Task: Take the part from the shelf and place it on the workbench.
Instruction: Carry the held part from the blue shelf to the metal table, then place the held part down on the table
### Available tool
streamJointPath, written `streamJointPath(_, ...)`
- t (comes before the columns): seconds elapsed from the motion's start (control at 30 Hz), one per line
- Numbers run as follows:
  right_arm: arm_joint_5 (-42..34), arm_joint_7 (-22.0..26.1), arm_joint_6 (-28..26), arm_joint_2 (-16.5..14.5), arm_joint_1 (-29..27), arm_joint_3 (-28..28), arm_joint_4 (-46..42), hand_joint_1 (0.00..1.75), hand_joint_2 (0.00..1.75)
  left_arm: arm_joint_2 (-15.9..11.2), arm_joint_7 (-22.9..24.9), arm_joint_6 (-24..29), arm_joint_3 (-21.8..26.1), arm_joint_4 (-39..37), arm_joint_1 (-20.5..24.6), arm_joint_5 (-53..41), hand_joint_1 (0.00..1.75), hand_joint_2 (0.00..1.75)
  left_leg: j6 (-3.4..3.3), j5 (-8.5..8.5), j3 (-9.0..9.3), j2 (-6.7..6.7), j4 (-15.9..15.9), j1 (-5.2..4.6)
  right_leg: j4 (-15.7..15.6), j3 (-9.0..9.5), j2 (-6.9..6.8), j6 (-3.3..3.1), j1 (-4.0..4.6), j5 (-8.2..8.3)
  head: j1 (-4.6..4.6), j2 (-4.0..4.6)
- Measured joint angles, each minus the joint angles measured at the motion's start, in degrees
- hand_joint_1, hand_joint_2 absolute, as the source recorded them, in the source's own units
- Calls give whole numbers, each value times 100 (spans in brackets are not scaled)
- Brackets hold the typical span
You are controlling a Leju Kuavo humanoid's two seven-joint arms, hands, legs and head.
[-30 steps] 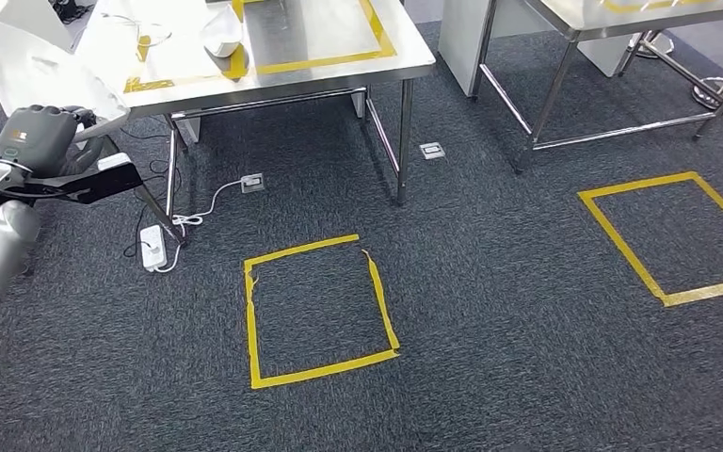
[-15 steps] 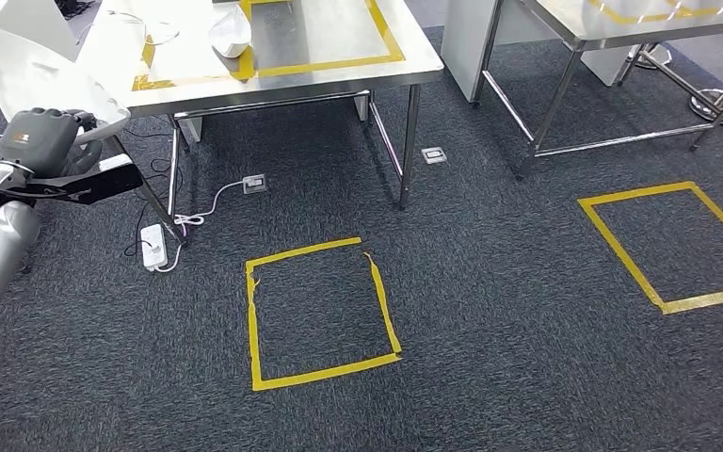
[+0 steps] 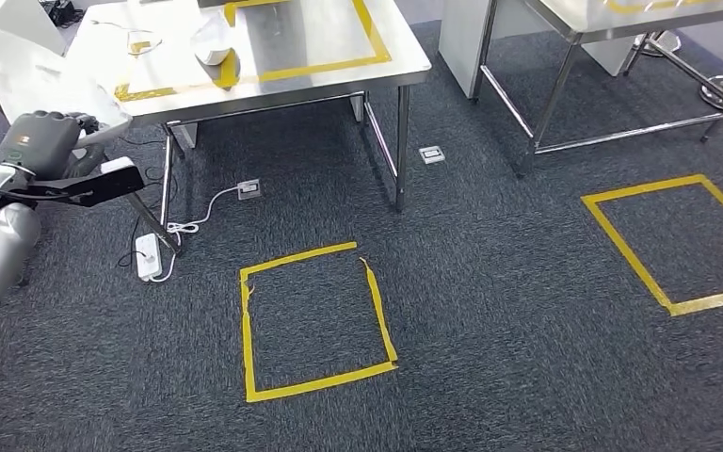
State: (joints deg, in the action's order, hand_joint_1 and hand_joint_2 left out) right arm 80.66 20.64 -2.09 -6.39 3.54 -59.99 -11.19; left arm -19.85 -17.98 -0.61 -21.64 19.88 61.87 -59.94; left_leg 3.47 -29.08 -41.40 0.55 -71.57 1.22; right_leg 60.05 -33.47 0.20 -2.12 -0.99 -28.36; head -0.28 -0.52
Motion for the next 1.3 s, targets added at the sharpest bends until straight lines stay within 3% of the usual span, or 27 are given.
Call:
streamJointPath(0.07, 30, -38, 34, -5, -6, 10, 0, 0, 0, -1, 21, -25, 0, -19, -19, -17, 175, 175, -6, -168, -319, -4, -292, 0, -1, 133, -3, -8, 3, -115, -10, 0)
streamJointPath(0.1, 46, -60, 50, -8, -8, 18, 0, 0, 0, -1, 33, -36, 0, -26, -25, -25, 175, 175, -19, -125, -353, -7, -187, -1, -1, 214, -3, -4, 3, -178, -15, 0)
streamJointPath(0.13, 58, -78, 61, -11, -9, 26, 0, 0, 0, -2, 43, -46, 0, -30, -26, -32, 175, 175, -41, 35, -307, -14, 74, -5, -1, 303, -3, 8, 3, -245, -19, 0)
streamJointPath(0.2, 73, -98, 72, -18, -8, 39, 0, 0, 0, -5, 65, -63, -1, -34, -20, -42, 175, 175, -91, 591, -126, -48, 791, -30, 1, 478, -6, 52, 9, -396, -27, 0)
streamJointPath(0.23, 80, -104, 72, -22, -3, 44, 0, 0, 0, -5, 76, -77, -2, -39, -12, -51, 175, 175, -116, 782, -43, -65, 1037, -49, -8, 543, -7, 86, 16, -463, -33, 0)
streamJointPath(0.27, 87, -112, 74, -24, 0, 48, 0, 0, 0, -9, 84, -90, -4, -43, -5, -60, 175, 175, -143, 899, 12, -71, 1178, -66, -28, 607, -11, 126, 24, -515, -37, 0)
streamJointPath(0.37, 93, -135, 78, -25, 17, 64, 0, 0, 0, -3, 97, -109, -8, -38, 18, -92, 175, 175, -250, 819, 149, -36, 1237, -60, 126, 618, -23, 232, 39, -427, -38, 0)
streamJointPath(0.43, 93, -148, 78, -25, 41, 75, 0, 0, 0, 31, 125, -113, -10, -29, 41, -117, 175, 175, -325, 724, 261, -7, 1264, -45, 641, 297, -21, 269, 33, -309, -15, 0)
streamJointPath(0.47, 92, -150, 77, -26, 46, 79, 0, 0, 0, 57, 145, -122, -11, -27, 47, -128, 175, 175, -352, 666, 317, 8, 1270, -46, 976, 42, -19, 284, 29, -353, -3, 0)
streamJointPath(0.53, 88, -152, 76, -28, 31, 81, 0, 0, 0, 124, 179, -148, -13, -32, 46, -138, 175, 175, -387, 528, 450, 39, 1272, -59, 1489, -466, -17, 307, 33, -701, 15, 0)
streamJointPath(0.57, 85, -152, 76, -28, 17, 81, 0, 0, 0, 159, 187, -161, -15, -36, 41, -141, 175, 175, -393, 456, 532, 59, 1271, -66, 1552, -637, -17, 309, 37, -896, 22, 0)
streamJointPath(0.6, 81, -151, 76, -28, 7, 81, 0, 0, 0, 188, 192, -168, -16, -39, 35, -146, 175, 175, -393, 379, 629, 76, 1271, -74, 1464, -736, -17, 299, 43, -985, 29, 0)
streamJointPath(0.63, 79, -149, 76, -29, 1, 81, 0, 0, 0, 213, 194, -174, -18, -42, 32, -154, 175, 175, -388, 297, 735, 87, 1270, -83, 1243, -772, -15, 279, 52, -916, 37, 0)
streamJointPath(0.67, 78, -148, 76, -29, -5, 81, 0, 0, 0, 233, 197, -182, -19, -43, 28, -163, 175, 175, -379, 211, 834, 91, 1273, -91, 911, -758, -13, 241, 65, -644, 42, 0)
streamJointPath(0.73, 80, -144, 78, -31, -29, 83, 0, 0, 0, 264, 211, -203, -20, -60, 24, -186, 175, 175, -347, 37, 1006, 102, 1257, -120, 254, -710, 8, 165, 115, 82, 45, 0)
streamJointPath(0.77, 83, -144, 80, -33, -44, 83, 1, 0, 0, 280, 219, -215, -22, -66, 20, -197, 175, 175, -327, -54, 1061, 111, 1268, -133, 60, -671, 19, 135, 136, 330, 40, 0)
streamJointPath(0.8, 87, -141, 80, -37, -56, 84, 1, 0, 0, 288, 222, -225, -26, -73, 18, -208, 175, 175, -299, -94, 1128, 126, 1231, -146, -35, -630, 32, 113, 145, 424, 36, 0)
streamJointPath(0.87, 94, -126, 80, -55, -51, 91, 2, 0, 0, 280, 225, -232, -33, -65, 25, -222, 175, 175, -242, -94, 1186, 130, 1094, -156, -74, -447, 31, 46, 124, 415, 26, 0)
streamJointPath(0.93, 97, -104, 79, -71, -35, 107, 1, 0, 0, 240, 226, -226, -37, -56, 44, -223, 175, 175, -188, 41, 983, 77, 599, -151, -101, -241, 16, -35, 97, 371, 3, 0)
streamJointPath(1.0, 97, -91, 78, -75, -32, 121, 0, 0, 0, 210, 226, -220, -39, -56, 37, -222, 175, 175, -133, -17, 490, 26, -58, -128, -126, -50, 9, -73, 80, 242, -20, 0)
streamJointPath(1.07, 100, -87, 78, -76, -42, 128, 0, 0, 0, 198, 226, -218, -39, -67, -1, -222, 175, 175, -96, -471, 39, 12, -354, -101, -149, 158, 12, -71, 62, 69, -26, 0)
streamJointPath(1.1, 102, -86, 78, -78, -49, 131, 0, 0, 0, 191, 226, -219, -39, -73, -21, -222, 175, 175, -87, -711, -99, 2, -295, -88, -157, 281, 15, -62, 52, -31, -29, 0)
streamJointPath(1.13, 106, -85, 78, -80, -54, 133, 0, 0, 0, 180, 225, -219, -39, -78, -36, -222, 175, 175, -74, -813, -181, -12, -109, -76, -160, 415, 19, -47, 41, -141, -31, 0)
streamJointPath(1.17, 109, -84, 78, -83, -56, 135, 0, 0, 0, 167, 221, -218, -39, -81, -49, -222, 175, 175, -59, -671, -220, -35, 179, -62, -161, 546, 22, -26, 30, -257, -33, 0)
streamJointPath(1.23, 112, -83, 78, -82, -59, 138, 0, 0, 0, 132, 212, -216, -39, -104, -82, -222, 175, 175, -41, 349, -218, -139, 909, -41, -157, 768, 32, 35, 34, -492, -53, 0)
streamJointPath(1.27, 112, -81, 77, -81, -61, 139, 0, 0, 0, 114, 205, -215, -40, -113, -104, -222, 175, 175, -66, 821, -194, -188, 1159, -43, -178, 857, 33, 69, 42, -610, -59, 0)
streamJointPath(1.3, 112, -78, 75, -79, -62, 139, 0, 0, 0, 100, 201, -215, -42, -113, -125, -223, 175, 175, -108, 1115, -166, -219, 1310, -43, -184, 963, 29, 109, 60, -679, -62, 0)
